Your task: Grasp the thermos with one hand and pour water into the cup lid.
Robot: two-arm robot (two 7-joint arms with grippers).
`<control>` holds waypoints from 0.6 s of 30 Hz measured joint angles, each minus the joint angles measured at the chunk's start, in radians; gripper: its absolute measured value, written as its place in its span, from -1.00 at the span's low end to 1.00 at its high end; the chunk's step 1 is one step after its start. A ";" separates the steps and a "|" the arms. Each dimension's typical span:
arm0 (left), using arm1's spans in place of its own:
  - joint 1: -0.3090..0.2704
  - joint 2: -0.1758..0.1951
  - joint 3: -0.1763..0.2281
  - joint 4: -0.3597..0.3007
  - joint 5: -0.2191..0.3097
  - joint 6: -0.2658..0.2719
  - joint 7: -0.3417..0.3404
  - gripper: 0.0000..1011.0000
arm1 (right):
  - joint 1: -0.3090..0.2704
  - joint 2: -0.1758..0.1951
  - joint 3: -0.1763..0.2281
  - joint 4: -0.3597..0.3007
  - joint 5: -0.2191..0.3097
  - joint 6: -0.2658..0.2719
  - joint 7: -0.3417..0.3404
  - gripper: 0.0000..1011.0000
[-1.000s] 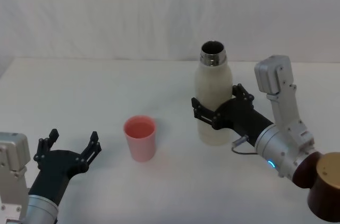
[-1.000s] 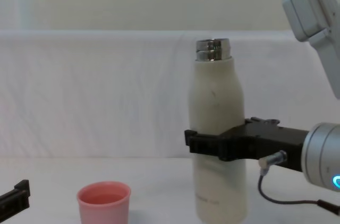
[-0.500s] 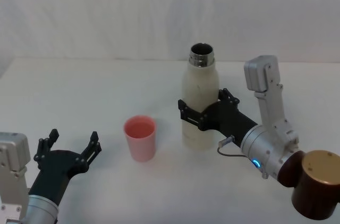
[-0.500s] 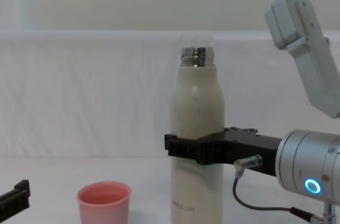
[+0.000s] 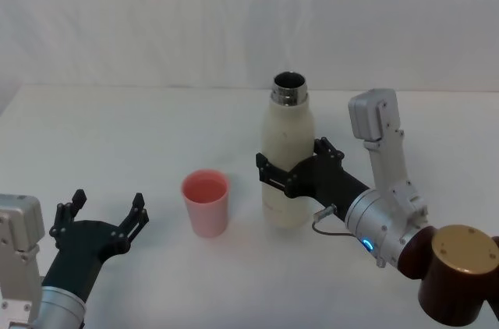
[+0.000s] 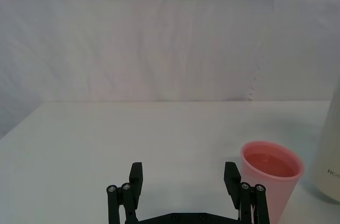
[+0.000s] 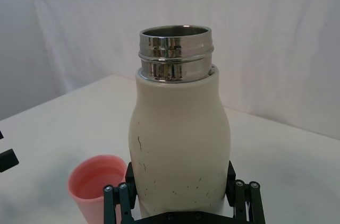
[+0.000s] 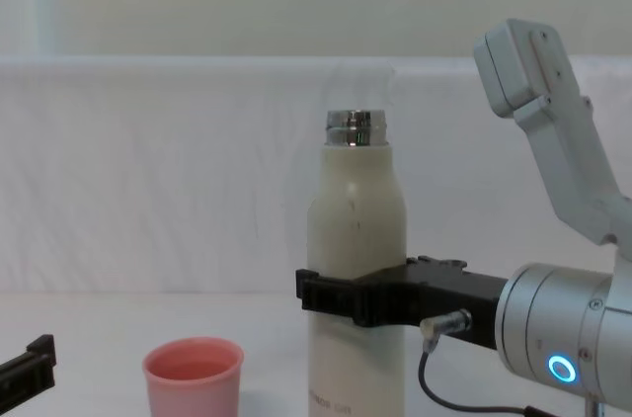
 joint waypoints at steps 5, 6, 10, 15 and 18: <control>0.000 0.000 0.000 0.000 0.000 0.000 0.000 0.98 | 0.000 0.009 -0.007 0.012 0.015 -0.013 -0.007 0.88; 0.000 0.000 0.000 0.000 0.000 0.000 0.000 0.98 | 0.000 0.010 -0.008 0.014 0.016 -0.015 -0.008 0.88; 0.000 0.000 0.000 0.000 0.000 0.000 0.000 0.98 | 0.000 0.018 -0.013 0.020 0.026 -0.029 -0.013 0.88; 0.000 0.000 0.000 0.000 0.000 0.000 0.000 0.98 | -0.002 0.030 -0.022 0.028 0.038 -0.049 -0.016 0.88; 0.000 0.000 0.000 0.000 0.000 0.000 0.000 0.98 | -0.003 0.037 -0.029 0.032 0.045 -0.062 -0.018 0.88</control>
